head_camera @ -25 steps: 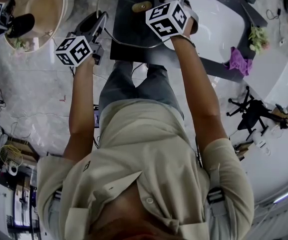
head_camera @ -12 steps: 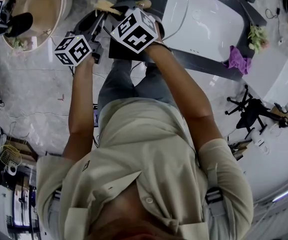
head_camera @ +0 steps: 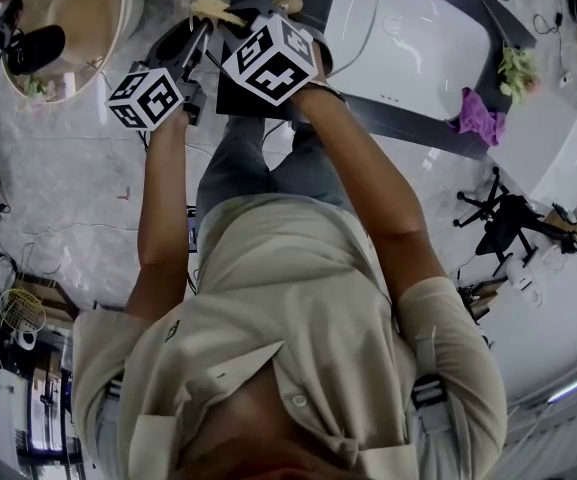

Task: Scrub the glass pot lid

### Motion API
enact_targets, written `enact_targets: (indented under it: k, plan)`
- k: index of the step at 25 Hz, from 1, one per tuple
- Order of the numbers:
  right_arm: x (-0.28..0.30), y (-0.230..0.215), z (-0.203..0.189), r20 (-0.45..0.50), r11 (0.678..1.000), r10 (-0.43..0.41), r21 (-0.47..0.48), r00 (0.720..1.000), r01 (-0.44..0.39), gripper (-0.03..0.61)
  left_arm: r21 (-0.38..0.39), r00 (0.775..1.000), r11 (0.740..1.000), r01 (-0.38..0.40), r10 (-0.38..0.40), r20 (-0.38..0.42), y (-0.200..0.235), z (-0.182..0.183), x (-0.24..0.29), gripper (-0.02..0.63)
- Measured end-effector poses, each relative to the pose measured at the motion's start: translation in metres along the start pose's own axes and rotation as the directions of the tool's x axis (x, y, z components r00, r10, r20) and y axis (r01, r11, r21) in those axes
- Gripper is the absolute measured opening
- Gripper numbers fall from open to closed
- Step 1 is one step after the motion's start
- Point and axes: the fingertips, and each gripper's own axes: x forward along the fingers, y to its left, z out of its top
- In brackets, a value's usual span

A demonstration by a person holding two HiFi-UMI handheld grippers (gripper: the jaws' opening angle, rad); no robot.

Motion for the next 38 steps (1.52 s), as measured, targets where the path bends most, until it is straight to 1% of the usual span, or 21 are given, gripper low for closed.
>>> enact_targets:
  k: [4, 6, 8, 10, 12, 14, 15, 18, 22, 23, 26, 27, 29, 31, 32, 34, 36, 38]
  plan:
    - [-0.012, -0.024, -0.019, -0.031, 0.998, -0.058, 0.022, 0.998, 0.059, 0.048, 0.004, 1.000, 1.000, -0.008, 0.008, 0.006, 0.000, 0.000, 0.000, 0.127]
    - [-0.024, -0.045, -0.033, -0.037, 0.994, -0.097, 0.048, 0.995, 0.099, 0.048, 0.010, 1.000, 1.000, -0.014, 0.014, 0.004, 0.000, 0.000, 0.000, 0.126]
    - [-0.040, -0.073, -0.048, -0.046, 0.983, -0.155, 0.088, 0.987, 0.158, 0.048, 0.021, 1.000, 1.000, -0.023, 0.023, 0.000, 0.001, 0.000, 0.000, 0.125]
    - [-0.062, -0.109, -0.069, -0.091, 0.960, -0.248, 0.113, 0.964, 0.258, 0.048, 0.027, 1.000, 0.999, -0.028, 0.028, 0.001, 0.000, 0.000, 0.000, 0.120]
    - [-0.089, -0.146, -0.090, -0.140, 0.919, -0.360, 0.119, 0.922, 0.376, 0.048, 0.022, 1.000, 0.999, -0.027, 0.027, 0.004, -0.001, 0.000, -0.001, 0.122]
    - [-0.114, -0.170, -0.102, -0.167, 0.881, -0.443, 0.104, 0.881, 0.462, 0.048, 0.018, 1.000, 0.999, -0.028, 0.028, 0.004, -0.001, 0.000, -0.001, 0.126]
    - [-0.122, -0.175, -0.105, -0.170, 0.873, -0.459, 0.098, 0.872, 0.478, 0.048, 0.019, 1.000, 0.999, -0.030, 0.030, 0.004, -0.001, 0.000, -0.001, 0.124]
    - [-0.125, -0.172, -0.108, -0.169, 0.874, -0.462, 0.076, 0.870, 0.479, 0.048, 0.027, 0.999, 0.999, -0.036, 0.037, -0.003, 0.000, -0.003, -0.002, 0.121]
    - [-0.126, -0.171, -0.106, -0.172, 0.861, -0.494, 0.040, 0.852, 0.507, 0.048, 0.038, 1.000, 0.999, -0.026, 0.026, 0.000, 0.000, 0.000, 0.003, 0.120]
    - [-0.125, -0.167, -0.106, -0.172, 0.860, -0.496, 0.035, 0.851, 0.508, 0.048, 0.036, 1.000, 0.999, -0.028, 0.028, 0.003, 0.000, 0.000, 0.000, 0.120]
    - [-0.115, -0.151, -0.105, -0.179, 0.878, -0.470, 0.004, 0.864, 0.479, 0.048, 0.031, 0.999, 0.999, -0.032, 0.031, 0.011, -0.001, 0.001, -0.002, 0.120]
    - [-0.109, -0.142, -0.105, -0.185, 0.890, -0.448, -0.006, 0.875, 0.455, 0.048, 0.029, 0.999, 0.999, -0.031, 0.031, 0.013, -0.001, 0.001, -0.001, 0.119]
    - [-0.091, -0.114, -0.102, -0.191, 0.922, -0.383, -0.022, 0.904, 0.386, 0.048, 0.025, 0.999, 0.999, -0.033, 0.033, 0.017, -0.001, 0.001, -0.002, 0.118]
    - [-0.069, -0.075, -0.094, -0.175, 0.955, -0.295, -0.043, 0.939, 0.292, 0.048, 0.023, 0.999, 0.999, -0.039, 0.039, 0.017, -0.001, -0.001, -0.003, 0.117]
    - [-0.059, -0.052, -0.088, -0.161, 0.971, -0.238, -0.054, 0.958, 0.233, 0.048, 0.023, 0.999, 0.999, -0.042, 0.042, 0.015, -0.001, -0.002, -0.003, 0.116]
    - [-0.041, -0.004, -0.075, -0.132, 0.994, -0.094, -0.064, 0.987, 0.086, 0.048, 0.028, 0.999, 0.998, -0.051, 0.050, 0.011, 0.000, -0.005, -0.003, 0.109]
    - [-0.029, 0.037, -0.065, -0.117, 0.995, 0.033, -0.085, 0.993, -0.043, 0.048, 0.037, 0.998, 0.998, -0.057, 0.056, 0.014, 0.001, -0.006, -0.003, 0.100]
    - [-0.023, 0.058, -0.063, -0.125, 0.988, 0.090, -0.116, 0.988, -0.105, 0.048, 0.053, 0.998, 0.997, -0.050, 0.049, 0.032, 0.001, -0.002, -0.001, 0.089]
